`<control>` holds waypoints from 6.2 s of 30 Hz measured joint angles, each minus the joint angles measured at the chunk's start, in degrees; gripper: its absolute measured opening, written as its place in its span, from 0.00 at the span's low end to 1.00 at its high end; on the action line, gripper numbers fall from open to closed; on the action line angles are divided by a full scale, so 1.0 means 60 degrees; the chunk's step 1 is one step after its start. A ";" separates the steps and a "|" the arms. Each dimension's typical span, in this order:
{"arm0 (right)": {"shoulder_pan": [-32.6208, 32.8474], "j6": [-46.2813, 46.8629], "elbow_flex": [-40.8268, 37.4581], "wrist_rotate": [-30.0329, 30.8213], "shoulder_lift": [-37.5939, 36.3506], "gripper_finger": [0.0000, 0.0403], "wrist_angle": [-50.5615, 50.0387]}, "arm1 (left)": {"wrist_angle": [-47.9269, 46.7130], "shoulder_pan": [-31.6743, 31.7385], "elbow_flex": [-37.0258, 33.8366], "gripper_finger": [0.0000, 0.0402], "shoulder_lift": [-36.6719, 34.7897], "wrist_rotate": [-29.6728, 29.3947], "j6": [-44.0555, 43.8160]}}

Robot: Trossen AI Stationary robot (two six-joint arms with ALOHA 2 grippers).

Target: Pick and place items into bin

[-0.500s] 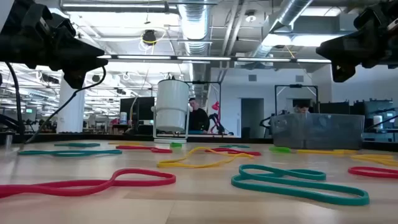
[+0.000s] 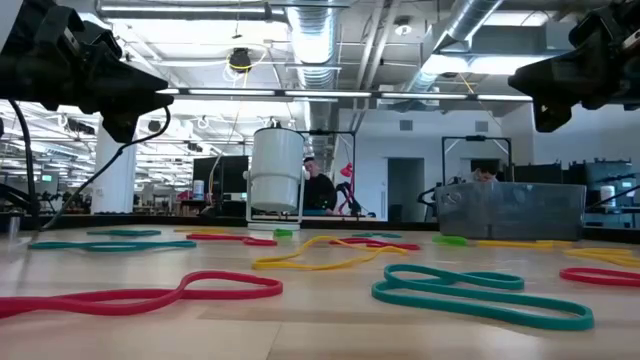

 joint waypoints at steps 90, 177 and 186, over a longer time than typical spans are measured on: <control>-0.0004 -0.0002 -0.0003 0.0000 -0.0001 0.17 0.0003 | 0.0001 0.0000 0.0000 0.28 0.0002 0.0000 0.0000; -0.2920 0.0244 0.6244 -0.2786 1.0918 0.39 -0.6779 | -0.3207 0.0000 0.6088 0.28 0.7016 -0.4447 0.1158; -0.2524 0.0507 0.6247 -0.3292 1.2879 0.42 -0.6803 | -0.3198 -0.0004 0.6098 0.28 0.7004 -0.4329 0.1104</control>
